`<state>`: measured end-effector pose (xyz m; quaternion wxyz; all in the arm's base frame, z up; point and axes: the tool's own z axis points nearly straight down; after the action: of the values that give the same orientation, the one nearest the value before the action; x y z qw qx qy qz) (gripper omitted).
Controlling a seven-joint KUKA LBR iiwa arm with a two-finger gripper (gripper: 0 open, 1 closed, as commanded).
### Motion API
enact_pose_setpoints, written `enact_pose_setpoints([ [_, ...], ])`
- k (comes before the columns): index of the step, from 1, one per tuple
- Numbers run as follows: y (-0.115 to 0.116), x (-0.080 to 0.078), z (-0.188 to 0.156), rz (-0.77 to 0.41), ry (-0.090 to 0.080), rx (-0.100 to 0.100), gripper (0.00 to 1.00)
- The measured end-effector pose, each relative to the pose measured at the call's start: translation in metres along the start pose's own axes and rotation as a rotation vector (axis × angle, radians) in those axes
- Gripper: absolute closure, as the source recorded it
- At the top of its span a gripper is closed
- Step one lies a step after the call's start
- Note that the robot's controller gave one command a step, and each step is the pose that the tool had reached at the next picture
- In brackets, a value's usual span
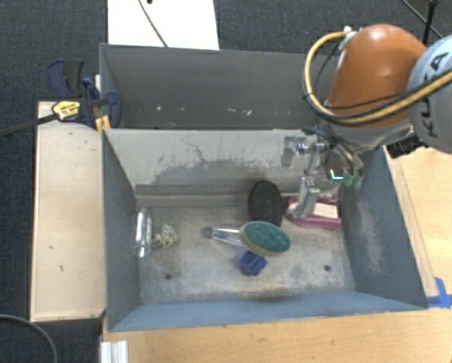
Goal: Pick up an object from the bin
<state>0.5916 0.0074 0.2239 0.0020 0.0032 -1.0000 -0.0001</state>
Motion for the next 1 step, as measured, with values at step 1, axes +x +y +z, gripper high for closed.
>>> enact_pose_setpoints([
  [1,0.0374,0.012,0.0989,-0.318,-0.005,0.0,0.0],
])
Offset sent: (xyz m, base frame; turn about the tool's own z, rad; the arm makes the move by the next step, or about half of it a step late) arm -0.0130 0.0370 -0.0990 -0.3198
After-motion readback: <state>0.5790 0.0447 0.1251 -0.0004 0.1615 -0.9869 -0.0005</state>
